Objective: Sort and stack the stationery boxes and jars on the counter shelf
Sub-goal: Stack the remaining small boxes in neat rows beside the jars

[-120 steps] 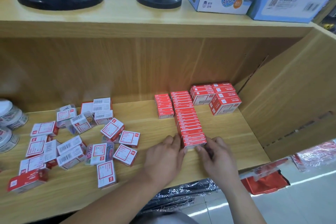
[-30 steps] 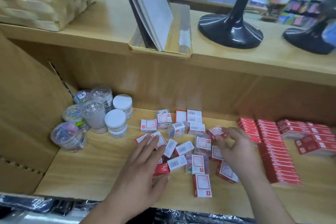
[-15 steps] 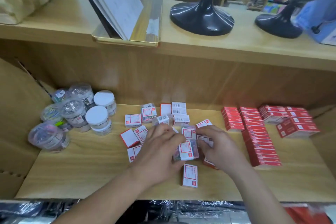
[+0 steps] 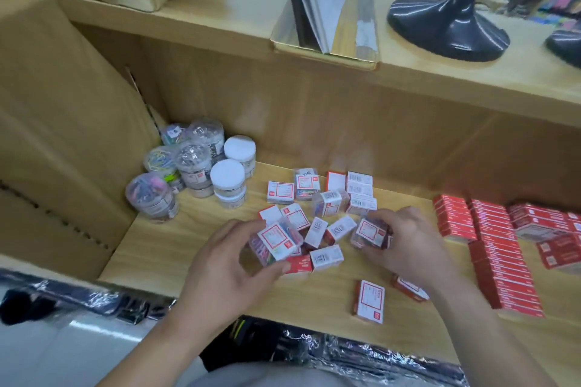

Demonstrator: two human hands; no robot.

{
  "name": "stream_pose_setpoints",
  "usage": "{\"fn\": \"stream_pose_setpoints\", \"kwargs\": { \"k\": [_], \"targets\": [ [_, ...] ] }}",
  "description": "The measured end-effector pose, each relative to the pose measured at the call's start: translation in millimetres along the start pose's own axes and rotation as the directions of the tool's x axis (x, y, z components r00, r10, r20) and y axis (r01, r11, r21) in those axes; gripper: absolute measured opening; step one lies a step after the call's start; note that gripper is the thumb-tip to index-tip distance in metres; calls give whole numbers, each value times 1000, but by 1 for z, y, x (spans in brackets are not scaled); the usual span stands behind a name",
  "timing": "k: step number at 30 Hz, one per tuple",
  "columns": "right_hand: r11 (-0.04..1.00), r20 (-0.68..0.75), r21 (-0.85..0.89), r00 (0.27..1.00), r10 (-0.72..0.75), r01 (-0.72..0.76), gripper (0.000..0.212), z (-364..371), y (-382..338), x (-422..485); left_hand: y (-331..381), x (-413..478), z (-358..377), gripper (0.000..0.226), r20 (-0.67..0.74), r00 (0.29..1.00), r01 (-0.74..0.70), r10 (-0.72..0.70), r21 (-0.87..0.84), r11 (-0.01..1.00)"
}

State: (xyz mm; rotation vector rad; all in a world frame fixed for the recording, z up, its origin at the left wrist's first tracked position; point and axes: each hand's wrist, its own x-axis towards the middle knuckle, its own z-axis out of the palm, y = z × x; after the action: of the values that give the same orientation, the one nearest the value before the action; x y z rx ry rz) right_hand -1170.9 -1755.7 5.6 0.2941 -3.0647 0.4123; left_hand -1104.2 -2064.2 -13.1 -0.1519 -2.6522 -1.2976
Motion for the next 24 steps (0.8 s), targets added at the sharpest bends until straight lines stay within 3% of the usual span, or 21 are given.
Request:
{"fn": "stream_pose_setpoints", "kwargs": {
  "k": [4,6,8,11,15,19,21,24],
  "targets": [
    [988,-131,152,990,50,-30,59,-24,-24,-6,-15,-12,-20,54,-101,995,21,-7,146,989],
    [963,-124,267,991,55,-21,65,-30,-56,-5,-31,-19,-24,58,-158,986,82,-50,204,976],
    [933,-66,361,998,8,16,71,-19,-92,-1,-46,-25,-20,62,-184,974,159,-132,142,977],
    [881,1,472,999,-40,34,78,10,-135,7,-59,-30,-13,62,-200,968,166,-150,66,984],
    [879,52,474,996,-76,42,82,35,-167,13,-70,-36,-15,71,-160,971,180,-178,-3,984],
    [932,84,349,987,-137,100,84,53,-190,15,-86,-49,-22,72,-126,971,180,-202,-172,969],
    [949,76,281,982,-174,146,85,63,-200,16,-89,-53,-26,75,-104,980,147,-171,-204,968],
    [949,129,297,981,-148,104,91,69,-204,20,-81,-52,-35,78,-81,995,40,-50,-126,991]
  ]
}}
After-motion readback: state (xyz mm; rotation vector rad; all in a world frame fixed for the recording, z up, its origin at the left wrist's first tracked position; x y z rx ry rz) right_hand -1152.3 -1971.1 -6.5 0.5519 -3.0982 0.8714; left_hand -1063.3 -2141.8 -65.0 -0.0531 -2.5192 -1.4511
